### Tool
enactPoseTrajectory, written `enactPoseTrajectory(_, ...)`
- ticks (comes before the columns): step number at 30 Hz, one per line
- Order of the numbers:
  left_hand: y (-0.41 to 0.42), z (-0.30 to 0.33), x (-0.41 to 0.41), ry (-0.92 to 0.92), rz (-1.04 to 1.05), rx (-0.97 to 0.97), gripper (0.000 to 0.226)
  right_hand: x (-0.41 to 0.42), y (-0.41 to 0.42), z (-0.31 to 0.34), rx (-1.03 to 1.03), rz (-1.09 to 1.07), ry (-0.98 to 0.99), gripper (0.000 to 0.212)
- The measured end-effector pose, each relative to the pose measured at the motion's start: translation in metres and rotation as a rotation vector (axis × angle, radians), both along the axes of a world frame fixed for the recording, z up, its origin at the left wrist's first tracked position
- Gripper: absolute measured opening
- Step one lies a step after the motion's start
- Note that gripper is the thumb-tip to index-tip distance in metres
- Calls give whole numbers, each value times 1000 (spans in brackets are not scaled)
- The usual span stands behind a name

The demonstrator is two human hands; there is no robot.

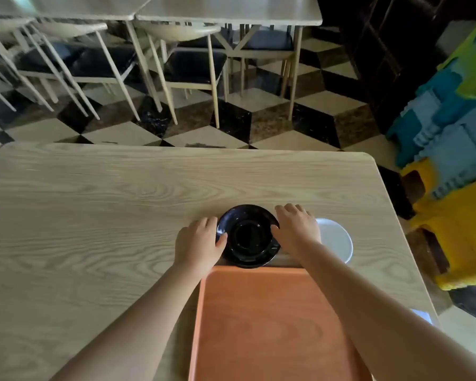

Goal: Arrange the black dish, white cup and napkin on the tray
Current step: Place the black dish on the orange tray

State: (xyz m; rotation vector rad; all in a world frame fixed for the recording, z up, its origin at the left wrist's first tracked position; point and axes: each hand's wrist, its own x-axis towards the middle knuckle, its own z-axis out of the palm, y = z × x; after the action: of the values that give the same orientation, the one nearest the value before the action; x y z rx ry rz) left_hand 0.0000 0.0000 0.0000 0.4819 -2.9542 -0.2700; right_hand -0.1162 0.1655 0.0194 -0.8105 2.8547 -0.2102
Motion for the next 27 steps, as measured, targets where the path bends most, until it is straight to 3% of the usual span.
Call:
enactPoseTrajectory(9,-1,-37,-14,-127,121,46,40,-14,-8,-30,210,74,-25,24)
enactPoseTrajectory(11,-1,-37,-16,-119,137,170,38,-14,-8,-31,201,70,-16,23)
enactPoseTrajectory(15,3,-34,-7,-81,247,605,25,-1,-10,-29,158,52,-79,23)
enactPoseTrajectory(18,-3,-27,-8,21,344,876,31,-7,-13,-18,54,17,-115,23)
enactPoseTrajectory(22,-11,-6,9,174,363,1058,40,-2,-7,3,-242,-38,-113,31)
enactPoseTrajectory(27,-7,-1,67,180,382,1046,44,57,18,4,-485,-57,-159,28)
